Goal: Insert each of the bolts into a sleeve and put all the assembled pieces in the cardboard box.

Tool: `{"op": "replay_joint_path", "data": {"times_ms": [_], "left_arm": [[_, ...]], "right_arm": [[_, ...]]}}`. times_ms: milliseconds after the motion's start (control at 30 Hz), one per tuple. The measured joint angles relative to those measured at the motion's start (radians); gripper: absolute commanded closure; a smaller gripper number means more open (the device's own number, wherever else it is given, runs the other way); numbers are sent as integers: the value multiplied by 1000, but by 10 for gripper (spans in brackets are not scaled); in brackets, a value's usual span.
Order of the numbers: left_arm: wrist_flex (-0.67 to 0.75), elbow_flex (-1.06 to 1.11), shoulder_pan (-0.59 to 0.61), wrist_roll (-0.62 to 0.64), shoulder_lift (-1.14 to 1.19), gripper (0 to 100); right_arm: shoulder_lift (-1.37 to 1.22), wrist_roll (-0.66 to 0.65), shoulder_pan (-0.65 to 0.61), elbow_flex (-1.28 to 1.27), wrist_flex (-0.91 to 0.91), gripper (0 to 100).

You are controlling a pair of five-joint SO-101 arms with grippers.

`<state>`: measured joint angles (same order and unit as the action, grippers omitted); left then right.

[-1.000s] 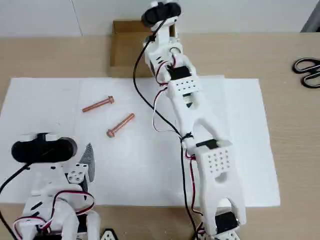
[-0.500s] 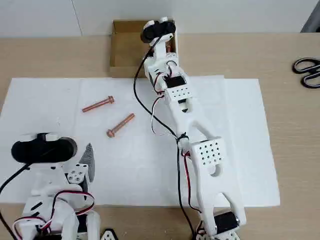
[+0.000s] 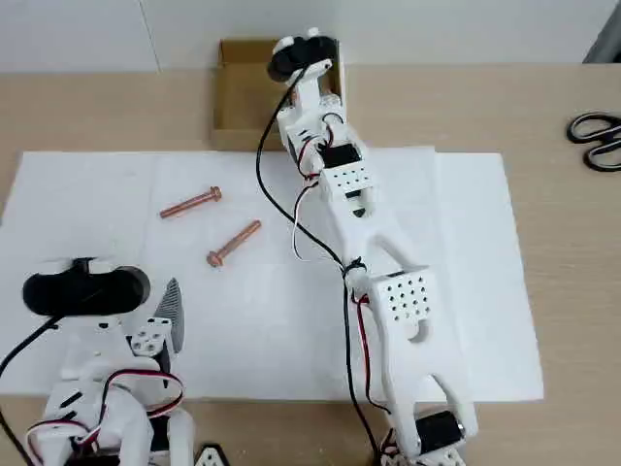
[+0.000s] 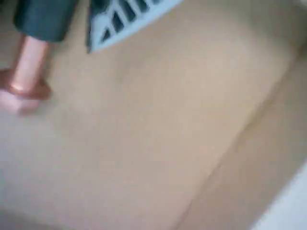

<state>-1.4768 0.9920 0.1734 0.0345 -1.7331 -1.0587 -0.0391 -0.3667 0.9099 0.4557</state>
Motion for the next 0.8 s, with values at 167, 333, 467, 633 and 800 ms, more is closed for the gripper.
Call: {"op": "replay_joint_path", "data": {"times_ms": [167, 333, 467, 633, 800], "left_arm": [[0, 0, 0, 0, 0, 816], [0, 0, 0, 0, 0, 816], [0, 0, 0, 0, 0, 816], [0, 0, 0, 0, -2, 816], [0, 0, 0, 0, -3, 816]], "right_arm": [[132, -51, 2, 0, 132, 800], [304, -57, 3, 0, 296, 800], [448, -60, 5, 0, 470, 800], [603, -60, 17, 0, 732, 800], [761, -11, 11, 6, 1011, 800]]}}
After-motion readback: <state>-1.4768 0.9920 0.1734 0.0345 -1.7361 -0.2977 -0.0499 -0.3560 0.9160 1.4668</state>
